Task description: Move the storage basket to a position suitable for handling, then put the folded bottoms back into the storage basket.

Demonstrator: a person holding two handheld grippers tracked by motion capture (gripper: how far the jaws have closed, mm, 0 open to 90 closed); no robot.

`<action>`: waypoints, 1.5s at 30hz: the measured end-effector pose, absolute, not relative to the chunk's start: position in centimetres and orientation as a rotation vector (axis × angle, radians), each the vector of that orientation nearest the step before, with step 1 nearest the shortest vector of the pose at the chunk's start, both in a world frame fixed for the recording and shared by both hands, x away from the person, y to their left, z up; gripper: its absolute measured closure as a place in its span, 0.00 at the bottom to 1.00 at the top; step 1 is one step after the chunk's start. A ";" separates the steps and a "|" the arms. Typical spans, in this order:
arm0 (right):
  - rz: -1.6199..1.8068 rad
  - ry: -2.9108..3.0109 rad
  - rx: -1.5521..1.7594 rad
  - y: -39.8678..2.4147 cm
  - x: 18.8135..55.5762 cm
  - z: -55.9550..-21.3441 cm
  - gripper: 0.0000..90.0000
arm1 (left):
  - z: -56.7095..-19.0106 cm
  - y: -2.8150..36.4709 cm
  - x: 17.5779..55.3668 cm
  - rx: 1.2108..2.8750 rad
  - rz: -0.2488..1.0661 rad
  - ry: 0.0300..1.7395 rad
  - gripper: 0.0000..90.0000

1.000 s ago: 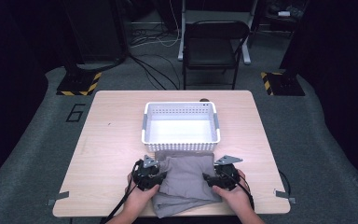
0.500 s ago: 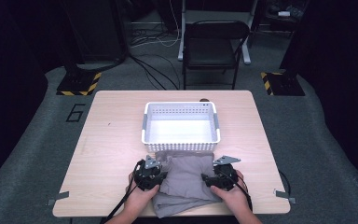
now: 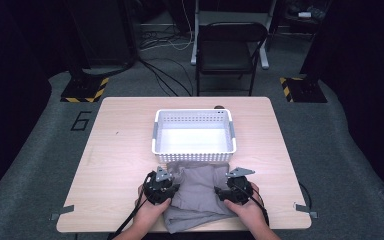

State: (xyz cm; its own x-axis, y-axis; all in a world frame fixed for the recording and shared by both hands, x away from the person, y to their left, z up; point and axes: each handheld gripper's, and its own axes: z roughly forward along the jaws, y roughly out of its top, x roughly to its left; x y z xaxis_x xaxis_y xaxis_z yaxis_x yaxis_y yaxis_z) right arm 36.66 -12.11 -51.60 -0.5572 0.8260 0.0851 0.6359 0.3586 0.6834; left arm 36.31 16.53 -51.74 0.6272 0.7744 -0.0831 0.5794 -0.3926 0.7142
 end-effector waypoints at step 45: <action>1.085 2.431 1.237 -11.5 36.6 -50.8 0.79 | -51.6 16.7 36.7 2.080 0.287 1.082 0.81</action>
